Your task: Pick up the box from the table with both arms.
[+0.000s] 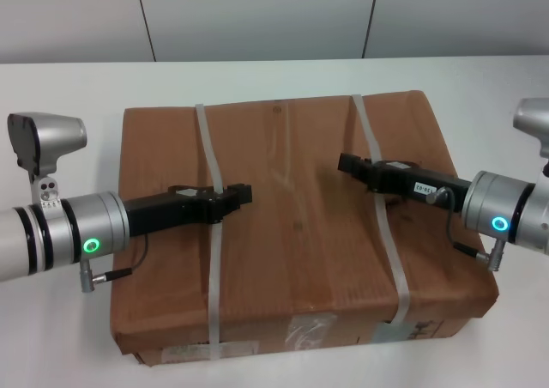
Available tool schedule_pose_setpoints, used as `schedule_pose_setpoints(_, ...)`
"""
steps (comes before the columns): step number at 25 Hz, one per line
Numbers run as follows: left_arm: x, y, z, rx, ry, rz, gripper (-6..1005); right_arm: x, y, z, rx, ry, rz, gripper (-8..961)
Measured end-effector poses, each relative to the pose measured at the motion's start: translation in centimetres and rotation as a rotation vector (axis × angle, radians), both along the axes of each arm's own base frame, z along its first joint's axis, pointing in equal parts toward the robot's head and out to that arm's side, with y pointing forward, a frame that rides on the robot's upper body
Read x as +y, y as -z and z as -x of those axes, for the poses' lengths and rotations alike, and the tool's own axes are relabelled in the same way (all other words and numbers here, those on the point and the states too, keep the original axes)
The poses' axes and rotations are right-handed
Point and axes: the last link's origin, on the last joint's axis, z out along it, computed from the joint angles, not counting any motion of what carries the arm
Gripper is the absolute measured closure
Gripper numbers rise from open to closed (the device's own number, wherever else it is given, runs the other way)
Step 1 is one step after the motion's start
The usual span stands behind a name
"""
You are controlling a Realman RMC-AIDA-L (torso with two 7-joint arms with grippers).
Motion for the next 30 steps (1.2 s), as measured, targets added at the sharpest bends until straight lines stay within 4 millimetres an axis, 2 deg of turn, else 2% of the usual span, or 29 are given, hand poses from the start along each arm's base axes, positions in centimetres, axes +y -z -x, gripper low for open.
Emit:
schedule_pose_setpoints(11,-0.3,-0.4,-1.0,-0.05,0.063,0.014,889,-0.1,-1.1,0.4,0.062,-0.031,-0.039,926)
schedule_pose_setpoints(20,-0.5,-1.6,-3.0,-0.12,0.173,0.022,889,-0.1,-2.5,1.3,0.133,-0.09,-0.073,922)
schedule_pose_setpoints(30,-0.3,-3.3,-4.4,-0.177,0.235,-0.007,889,-1.2,-3.0,1.3,0.196,-0.106,-0.078,928)
